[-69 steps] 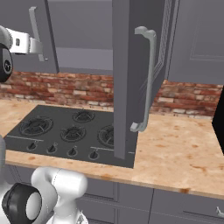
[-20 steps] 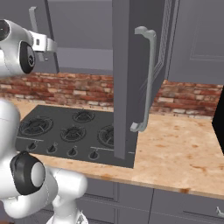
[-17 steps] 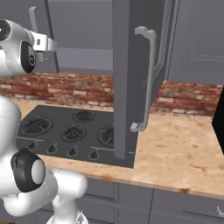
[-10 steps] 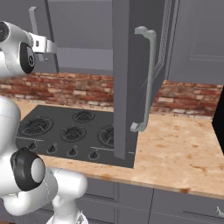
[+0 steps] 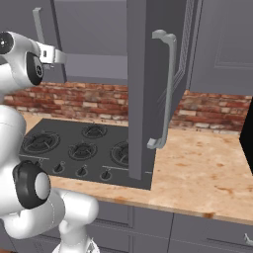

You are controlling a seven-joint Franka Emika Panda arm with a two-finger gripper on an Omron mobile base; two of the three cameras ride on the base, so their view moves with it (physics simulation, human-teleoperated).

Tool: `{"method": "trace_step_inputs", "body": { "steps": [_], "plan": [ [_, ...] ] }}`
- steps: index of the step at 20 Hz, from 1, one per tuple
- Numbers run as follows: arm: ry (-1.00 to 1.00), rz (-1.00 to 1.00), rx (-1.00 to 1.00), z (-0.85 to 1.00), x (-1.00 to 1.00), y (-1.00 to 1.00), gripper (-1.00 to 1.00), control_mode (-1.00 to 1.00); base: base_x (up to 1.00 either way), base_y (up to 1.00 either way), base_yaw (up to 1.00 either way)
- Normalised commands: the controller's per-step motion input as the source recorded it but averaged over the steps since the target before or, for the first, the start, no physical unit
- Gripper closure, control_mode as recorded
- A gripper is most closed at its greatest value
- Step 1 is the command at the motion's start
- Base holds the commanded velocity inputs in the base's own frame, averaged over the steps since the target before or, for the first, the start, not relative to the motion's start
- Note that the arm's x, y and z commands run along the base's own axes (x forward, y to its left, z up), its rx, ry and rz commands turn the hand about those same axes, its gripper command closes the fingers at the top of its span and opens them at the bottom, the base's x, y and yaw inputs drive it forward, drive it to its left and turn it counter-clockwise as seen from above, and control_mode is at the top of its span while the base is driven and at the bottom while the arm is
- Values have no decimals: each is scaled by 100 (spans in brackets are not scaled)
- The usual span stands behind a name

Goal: Open the cabinet. Pick the spray and place it next to the sink. Then close the cabinet.

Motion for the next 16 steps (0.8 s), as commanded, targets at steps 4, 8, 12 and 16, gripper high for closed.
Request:
{"method": "trace_step_inputs", "body": {
  "steps": [4,8,12,16],
  "plan": [
    [-3,-6,-1,-10,49,0,-100,-100,0,0,0],
    [-4,-5,-1,-8,35,0,-100,-100,0,0,0],
    [0,-1,0,-6,9,0,-100,-100,0,0,0],
    [0,0,0,0,0,0,-100,-100,0,0,0]
  ]
}}
